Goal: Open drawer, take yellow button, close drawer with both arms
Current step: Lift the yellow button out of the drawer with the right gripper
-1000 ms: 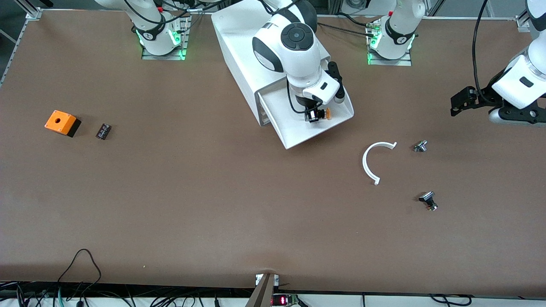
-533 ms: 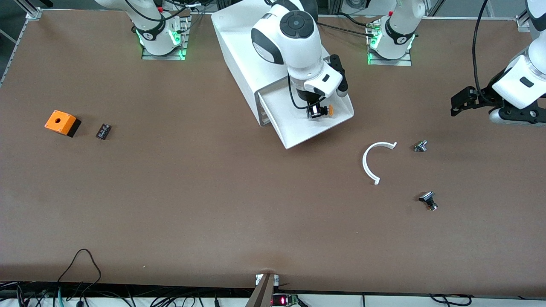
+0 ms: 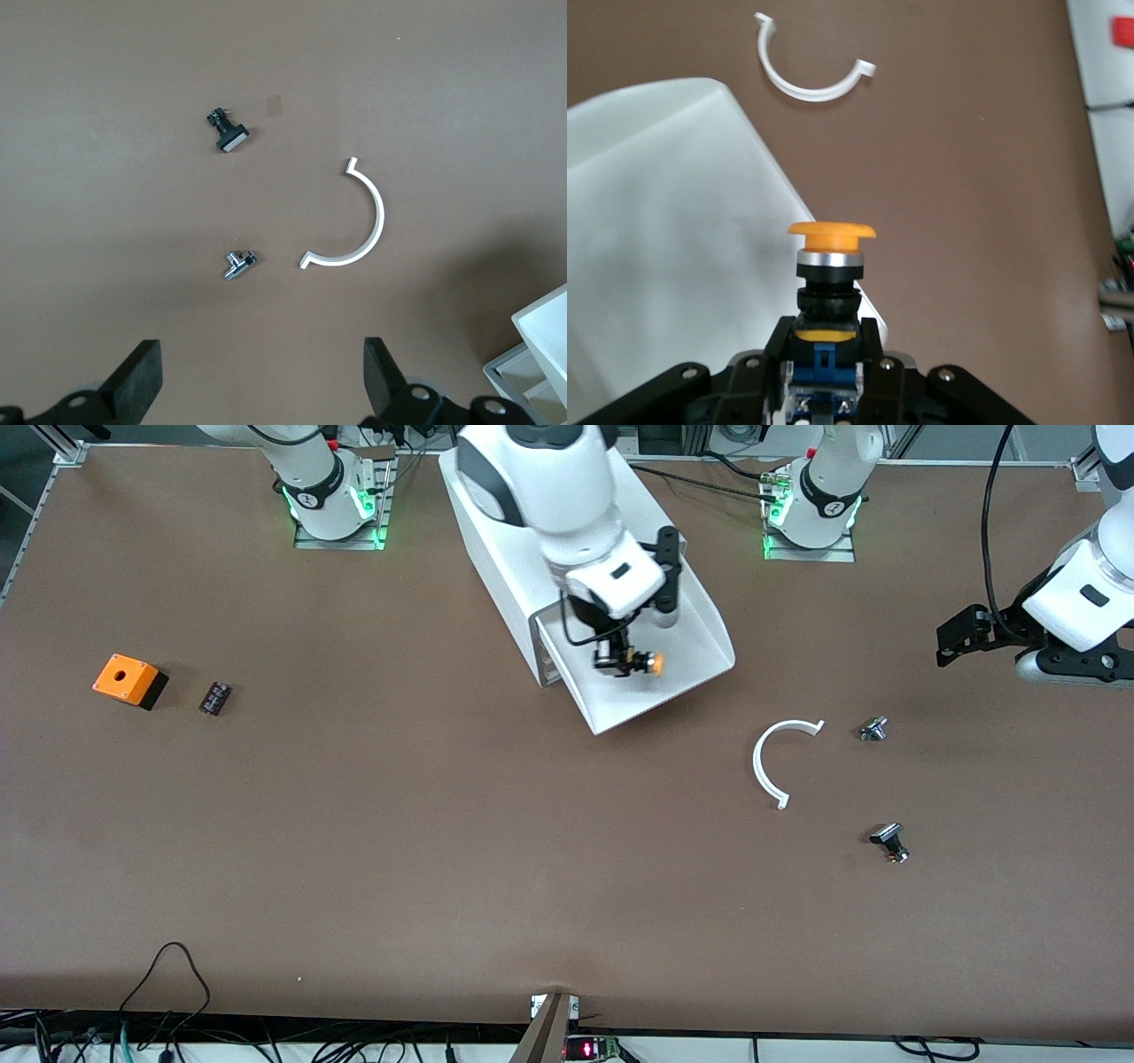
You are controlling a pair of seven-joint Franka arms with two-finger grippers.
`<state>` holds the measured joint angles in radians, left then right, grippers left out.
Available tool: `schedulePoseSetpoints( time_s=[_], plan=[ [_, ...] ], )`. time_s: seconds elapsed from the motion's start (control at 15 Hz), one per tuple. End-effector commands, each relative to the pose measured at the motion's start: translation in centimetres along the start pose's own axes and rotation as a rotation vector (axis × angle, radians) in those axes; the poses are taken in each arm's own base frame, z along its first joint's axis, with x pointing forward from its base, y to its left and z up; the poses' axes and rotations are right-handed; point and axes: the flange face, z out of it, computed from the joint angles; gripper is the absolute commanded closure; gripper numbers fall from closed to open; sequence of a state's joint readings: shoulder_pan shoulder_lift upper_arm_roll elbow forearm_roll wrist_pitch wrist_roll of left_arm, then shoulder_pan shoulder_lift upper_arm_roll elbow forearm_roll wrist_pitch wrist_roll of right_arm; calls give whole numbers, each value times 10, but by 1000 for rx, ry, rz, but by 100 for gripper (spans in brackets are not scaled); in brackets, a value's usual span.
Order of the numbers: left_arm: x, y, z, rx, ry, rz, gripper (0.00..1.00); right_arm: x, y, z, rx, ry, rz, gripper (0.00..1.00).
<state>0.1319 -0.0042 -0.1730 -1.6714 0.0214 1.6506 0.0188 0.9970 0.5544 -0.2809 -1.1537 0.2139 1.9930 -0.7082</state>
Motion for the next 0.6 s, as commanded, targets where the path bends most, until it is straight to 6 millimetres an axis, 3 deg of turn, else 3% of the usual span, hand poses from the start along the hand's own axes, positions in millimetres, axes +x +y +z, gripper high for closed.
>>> schedulePoseSetpoints(
  time_s=[0.0, 0.13, 0.33, 0.53],
  plan=[
    [2, -2, -5, 6, 0, -7, 0, -44, 29, -18, 24, 1, 104, 75],
    [7, -3, -1, 3, -5, 0, 0, -71, 46, -17, 32, -20, 158, 75],
    [8, -3, -2, 2, -3, 0, 0, -135, 95, -8, 30, -62, 272, 75],
    [13, -1, -7, 1, 13, 4, 0, -187, 111, 11, 55, -113, 426, 75]
  ],
)
